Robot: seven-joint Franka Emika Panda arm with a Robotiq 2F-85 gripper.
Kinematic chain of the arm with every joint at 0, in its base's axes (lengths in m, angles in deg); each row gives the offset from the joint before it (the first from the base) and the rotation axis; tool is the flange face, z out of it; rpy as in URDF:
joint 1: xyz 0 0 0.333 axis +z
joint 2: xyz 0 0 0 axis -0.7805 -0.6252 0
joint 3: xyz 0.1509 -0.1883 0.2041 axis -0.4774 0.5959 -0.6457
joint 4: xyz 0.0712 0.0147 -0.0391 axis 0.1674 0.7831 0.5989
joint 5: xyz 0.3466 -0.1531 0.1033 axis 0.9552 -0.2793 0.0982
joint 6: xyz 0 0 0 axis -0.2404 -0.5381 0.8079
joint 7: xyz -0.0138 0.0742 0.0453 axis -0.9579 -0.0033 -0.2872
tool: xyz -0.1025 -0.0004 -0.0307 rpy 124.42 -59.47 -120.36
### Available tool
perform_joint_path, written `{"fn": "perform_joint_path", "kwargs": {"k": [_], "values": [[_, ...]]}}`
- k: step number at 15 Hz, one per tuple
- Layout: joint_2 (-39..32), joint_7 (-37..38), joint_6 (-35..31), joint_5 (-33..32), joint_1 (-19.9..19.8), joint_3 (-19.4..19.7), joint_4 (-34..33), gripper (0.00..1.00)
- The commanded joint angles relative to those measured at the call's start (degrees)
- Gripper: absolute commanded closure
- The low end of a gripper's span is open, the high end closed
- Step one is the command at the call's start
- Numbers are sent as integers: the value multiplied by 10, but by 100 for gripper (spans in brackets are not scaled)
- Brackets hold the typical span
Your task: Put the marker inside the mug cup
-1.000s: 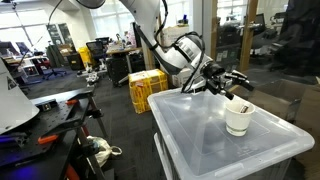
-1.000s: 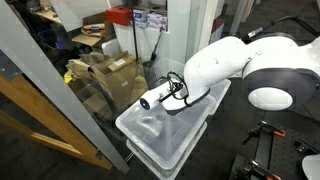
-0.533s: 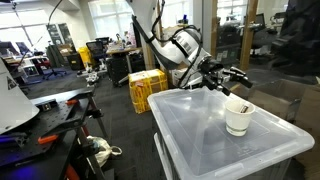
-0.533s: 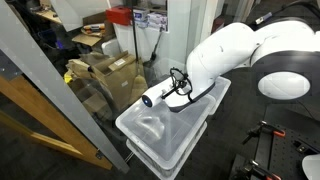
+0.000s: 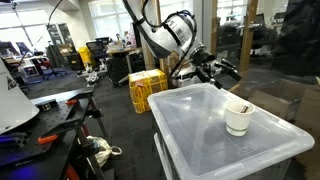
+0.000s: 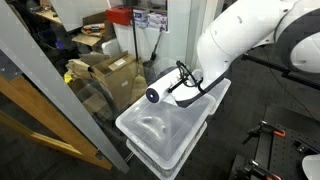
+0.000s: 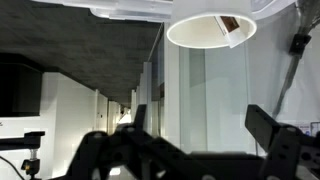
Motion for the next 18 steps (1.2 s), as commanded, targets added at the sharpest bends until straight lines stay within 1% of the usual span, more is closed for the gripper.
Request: {"fn": "perform_joint_path", "kwargs": {"k": [1, 5, 9, 14, 18], "values": [[76, -19, -63, -11, -22, -25, 81, 0], [113, -69, -120, 11, -36, -51, 112, 0], [142, -141, -195, 40, -45, -75, 132, 0], [159, -280, -277, 120, -45, -94, 143, 0], [165, -409, -317, 206, -40, -97, 152, 0]]}}
